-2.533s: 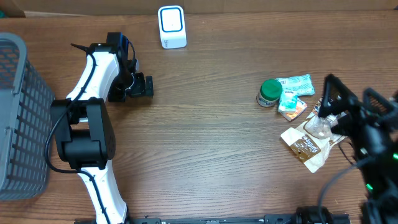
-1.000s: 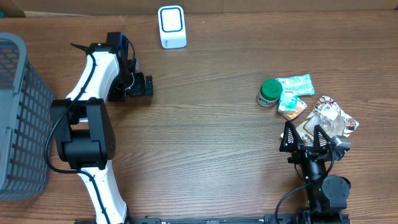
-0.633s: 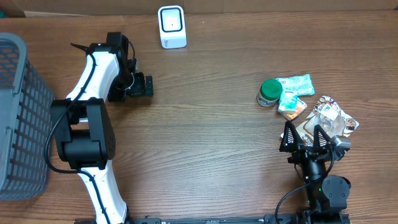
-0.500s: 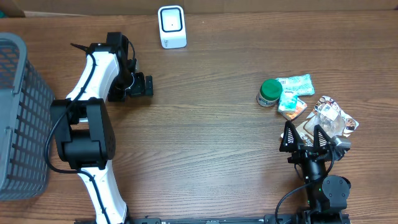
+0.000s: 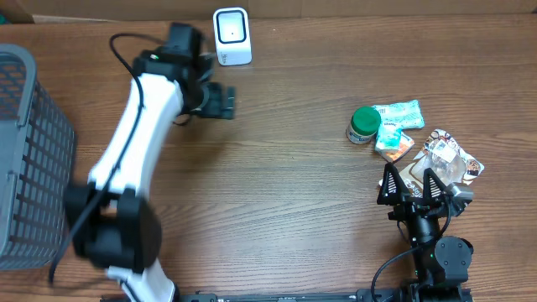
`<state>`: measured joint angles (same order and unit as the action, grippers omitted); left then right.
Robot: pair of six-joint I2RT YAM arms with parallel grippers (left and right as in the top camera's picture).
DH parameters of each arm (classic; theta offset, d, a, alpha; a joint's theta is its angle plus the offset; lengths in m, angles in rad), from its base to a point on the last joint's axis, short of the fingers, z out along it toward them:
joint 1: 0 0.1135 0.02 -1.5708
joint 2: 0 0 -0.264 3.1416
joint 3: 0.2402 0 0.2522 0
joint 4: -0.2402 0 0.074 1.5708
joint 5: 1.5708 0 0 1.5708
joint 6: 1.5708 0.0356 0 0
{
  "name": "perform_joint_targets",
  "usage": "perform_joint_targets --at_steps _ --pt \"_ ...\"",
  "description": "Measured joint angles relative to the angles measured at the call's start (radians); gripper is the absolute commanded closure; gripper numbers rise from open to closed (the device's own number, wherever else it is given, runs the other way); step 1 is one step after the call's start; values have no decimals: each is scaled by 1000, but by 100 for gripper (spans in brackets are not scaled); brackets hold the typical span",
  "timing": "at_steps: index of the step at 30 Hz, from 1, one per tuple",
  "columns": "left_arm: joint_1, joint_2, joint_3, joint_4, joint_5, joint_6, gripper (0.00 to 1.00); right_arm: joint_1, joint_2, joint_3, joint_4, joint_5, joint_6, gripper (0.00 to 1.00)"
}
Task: Scan the item barcode
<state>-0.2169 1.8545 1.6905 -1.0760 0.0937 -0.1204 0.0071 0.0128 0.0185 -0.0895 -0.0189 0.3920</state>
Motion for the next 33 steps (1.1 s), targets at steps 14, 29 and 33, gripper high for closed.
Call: perform_joint_targets --at_steps 14,29,33 --pt "-135 -520 -306 455 -110 29 0 0 0 0 0 0 0 0" --pt "89 -1276 -1324 1048 -46 46 0 0 -1 0 0 -1 0 0" --pt "95 -1429 -1465 1047 -53 46 0 0 -1 0 0 -1 0 0"
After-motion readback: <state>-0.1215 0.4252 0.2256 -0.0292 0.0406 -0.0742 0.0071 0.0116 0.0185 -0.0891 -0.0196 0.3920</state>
